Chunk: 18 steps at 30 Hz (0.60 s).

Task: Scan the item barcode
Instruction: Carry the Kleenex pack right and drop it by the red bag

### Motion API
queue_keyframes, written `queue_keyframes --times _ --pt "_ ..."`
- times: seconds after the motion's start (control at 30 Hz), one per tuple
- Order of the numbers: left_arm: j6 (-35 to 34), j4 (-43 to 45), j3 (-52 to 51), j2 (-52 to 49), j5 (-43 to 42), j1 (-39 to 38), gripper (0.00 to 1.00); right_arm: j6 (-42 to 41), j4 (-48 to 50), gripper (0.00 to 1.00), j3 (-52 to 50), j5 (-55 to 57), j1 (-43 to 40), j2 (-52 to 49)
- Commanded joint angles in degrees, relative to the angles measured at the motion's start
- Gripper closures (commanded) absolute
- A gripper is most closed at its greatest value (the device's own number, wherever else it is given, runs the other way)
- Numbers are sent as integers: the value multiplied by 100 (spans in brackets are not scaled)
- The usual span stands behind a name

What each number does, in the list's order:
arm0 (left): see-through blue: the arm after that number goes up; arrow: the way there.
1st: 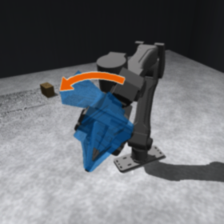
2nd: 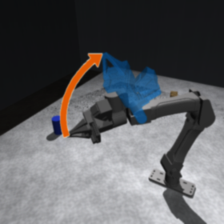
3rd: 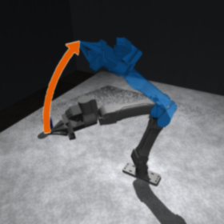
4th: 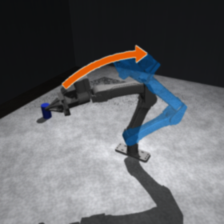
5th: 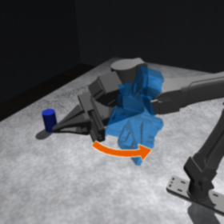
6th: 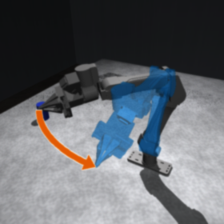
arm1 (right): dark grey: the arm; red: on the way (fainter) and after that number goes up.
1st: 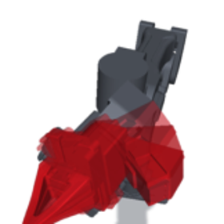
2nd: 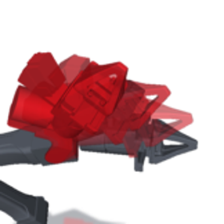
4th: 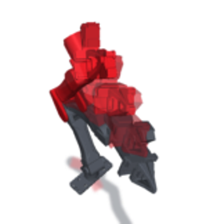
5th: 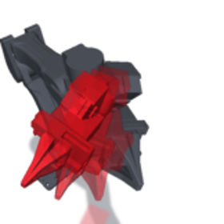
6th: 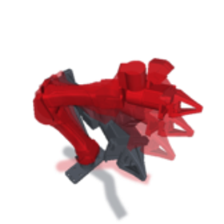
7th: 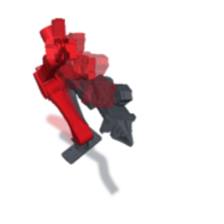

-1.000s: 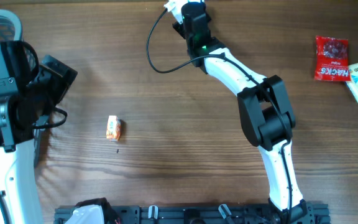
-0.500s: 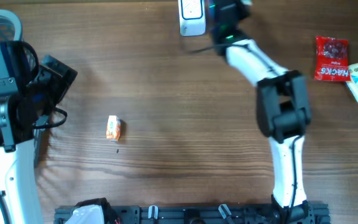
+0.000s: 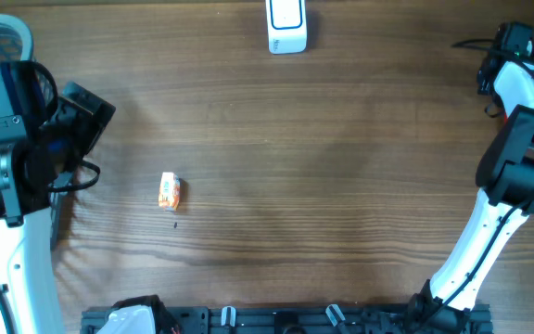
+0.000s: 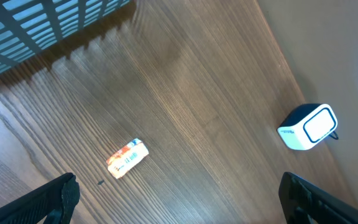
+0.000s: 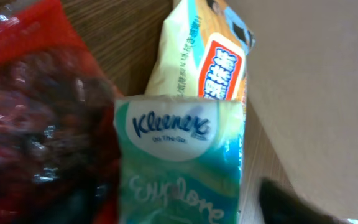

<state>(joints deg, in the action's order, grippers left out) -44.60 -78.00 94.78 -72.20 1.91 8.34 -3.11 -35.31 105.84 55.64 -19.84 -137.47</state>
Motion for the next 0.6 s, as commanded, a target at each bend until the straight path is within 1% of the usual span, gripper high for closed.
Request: queue_keyframes --times 0.0,0.1,0.13,0.17,0.23,0.27,0.33,0.37,0.4,0.43,0.47,0.5,0.53,0.57 --pt "92 13 11 -7 98 31 0 -136 -98 0 -9 -210 48 -15" --pt "90 13 11 -7 96 31 0 -144 -302 0 -9 -715 39 245" --pt "90 13 11 -7 98 31 0 -155 -339 0 -9 -1257 37 507" --pt "92 13 11 -7 98 31 0 -162 -341 0 -9 -1530 37 673" --pt "90 13 11 -7 96 31 0 -197 -275 0 -9 -2559 68 1314" --pt "92 13 11 -7 98 31 0 -396 -271 0 -9 -3025 70 1652" --pt "92 13 11 -7 98 31 0 -1075 -328 0 -9 -3950 70 2299" --pt "92 13 11 -7 98 31 0 -1377 -437 0 -9 -4607 70 2649" --pt "92 13 11 -7 96 31 0 -1604 -577 0 -9 -5740 70 3023" --pt "92 13 11 -7 96 31 0 -1836 -748 0 -9 -7228 76 3314" --pt "92 13 11 -7 98 31 0 -1967 -890 0 -9 -8284 111 3399" --pt "92 13 11 -7 98 31 0 -1923 -1064 0 -11 -9311 208 3414" --pt "92 13 11 -7 98 31 0 -1860 -1377 0 -33 -9943 363 3383" --pt "92 13 11 -7 98 31 0 -1711 -1727 0 -79 -10131 542 3373"
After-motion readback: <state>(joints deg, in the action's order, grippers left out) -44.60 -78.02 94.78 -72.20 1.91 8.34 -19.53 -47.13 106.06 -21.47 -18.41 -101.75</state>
